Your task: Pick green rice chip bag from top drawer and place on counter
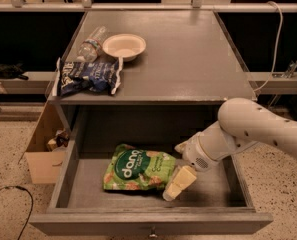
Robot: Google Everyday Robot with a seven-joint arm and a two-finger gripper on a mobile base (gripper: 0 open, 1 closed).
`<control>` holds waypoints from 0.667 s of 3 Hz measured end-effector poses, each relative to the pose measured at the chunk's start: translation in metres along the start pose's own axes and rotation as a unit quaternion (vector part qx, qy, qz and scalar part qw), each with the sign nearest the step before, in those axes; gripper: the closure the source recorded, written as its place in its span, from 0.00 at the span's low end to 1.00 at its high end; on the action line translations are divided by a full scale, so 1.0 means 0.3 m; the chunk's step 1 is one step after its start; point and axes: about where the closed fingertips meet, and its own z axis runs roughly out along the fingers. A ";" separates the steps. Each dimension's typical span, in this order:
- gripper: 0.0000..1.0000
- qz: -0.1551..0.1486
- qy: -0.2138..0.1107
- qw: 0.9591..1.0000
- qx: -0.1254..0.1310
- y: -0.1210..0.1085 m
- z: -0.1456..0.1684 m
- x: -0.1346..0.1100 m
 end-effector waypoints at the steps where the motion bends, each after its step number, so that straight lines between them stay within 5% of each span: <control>1: 0.00 -0.013 0.015 1.000 0.001 0.009 0.062 0.004; 2: 0.00 -0.013 0.015 1.000 0.001 0.009 0.062 0.004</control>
Offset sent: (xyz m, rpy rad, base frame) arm -0.0037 0.0188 -0.0301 -0.0520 -0.0168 0.0411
